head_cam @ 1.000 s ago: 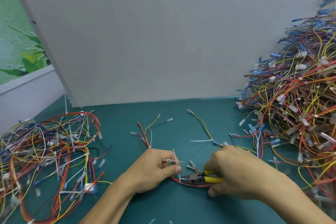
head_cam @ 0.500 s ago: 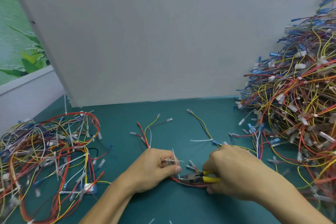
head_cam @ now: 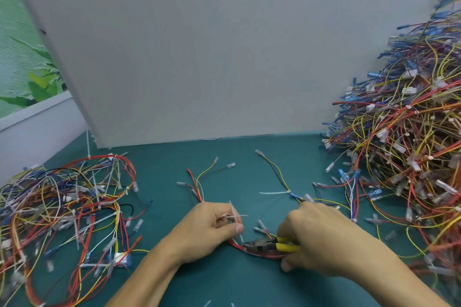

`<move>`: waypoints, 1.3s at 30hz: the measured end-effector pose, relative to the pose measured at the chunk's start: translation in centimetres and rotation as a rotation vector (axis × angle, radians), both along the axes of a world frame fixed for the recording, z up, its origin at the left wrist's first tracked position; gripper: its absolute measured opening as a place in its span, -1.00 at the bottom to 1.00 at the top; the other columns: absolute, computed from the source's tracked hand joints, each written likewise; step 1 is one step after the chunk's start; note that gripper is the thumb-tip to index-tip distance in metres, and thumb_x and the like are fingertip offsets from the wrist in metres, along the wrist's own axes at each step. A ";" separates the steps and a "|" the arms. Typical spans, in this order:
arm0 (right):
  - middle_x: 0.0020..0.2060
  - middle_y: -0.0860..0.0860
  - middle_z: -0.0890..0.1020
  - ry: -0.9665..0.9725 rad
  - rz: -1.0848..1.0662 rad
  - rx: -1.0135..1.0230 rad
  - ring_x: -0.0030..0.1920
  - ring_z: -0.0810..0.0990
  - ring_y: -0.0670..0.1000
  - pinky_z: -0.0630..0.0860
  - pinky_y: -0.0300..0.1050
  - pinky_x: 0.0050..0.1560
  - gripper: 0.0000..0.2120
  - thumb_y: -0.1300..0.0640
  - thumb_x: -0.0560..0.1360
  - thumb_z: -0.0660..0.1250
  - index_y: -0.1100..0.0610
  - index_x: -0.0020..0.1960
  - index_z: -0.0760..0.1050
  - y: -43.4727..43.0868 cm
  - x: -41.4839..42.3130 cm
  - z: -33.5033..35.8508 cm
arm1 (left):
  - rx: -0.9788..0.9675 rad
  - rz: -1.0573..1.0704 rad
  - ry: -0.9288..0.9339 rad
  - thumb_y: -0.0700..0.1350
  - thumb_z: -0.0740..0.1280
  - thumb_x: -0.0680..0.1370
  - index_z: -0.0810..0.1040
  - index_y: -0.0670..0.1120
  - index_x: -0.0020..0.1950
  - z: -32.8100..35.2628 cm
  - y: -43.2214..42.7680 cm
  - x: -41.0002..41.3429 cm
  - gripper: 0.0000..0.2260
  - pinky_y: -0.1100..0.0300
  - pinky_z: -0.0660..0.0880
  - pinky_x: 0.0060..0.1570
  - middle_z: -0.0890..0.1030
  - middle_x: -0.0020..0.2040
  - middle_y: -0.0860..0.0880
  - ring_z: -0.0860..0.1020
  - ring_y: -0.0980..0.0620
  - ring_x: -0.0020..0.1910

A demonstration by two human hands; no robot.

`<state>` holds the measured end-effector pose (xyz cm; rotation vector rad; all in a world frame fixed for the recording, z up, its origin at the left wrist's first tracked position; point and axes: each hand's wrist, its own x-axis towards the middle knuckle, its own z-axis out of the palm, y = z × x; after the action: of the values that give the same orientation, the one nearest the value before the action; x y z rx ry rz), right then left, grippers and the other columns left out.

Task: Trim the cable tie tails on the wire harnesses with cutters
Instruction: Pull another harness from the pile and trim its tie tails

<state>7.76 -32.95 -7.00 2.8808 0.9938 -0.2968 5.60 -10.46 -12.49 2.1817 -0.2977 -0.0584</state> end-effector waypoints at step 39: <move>-0.30 0.04 0.47 0.289 0.138 0.271 -0.31 0.37 -0.06 0.39 -0.07 -0.22 -0.76 -0.20 0.46 0.31 -0.03 -0.09 0.45 -0.6 0.4 0.9 | 0.363 0.108 -0.520 -0.19 0.31 0.49 0.50 -0.12 -0.32 0.8 2.1 -0.1 -0.83 0.48 0.25 -0.21 0.37 -0.38 0.20 0.33 0.22 -0.34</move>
<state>8.13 -33.56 -6.10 3.0434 1.3713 -0.6272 5.46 -8.38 -11.65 2.5456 -0.4887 0.5626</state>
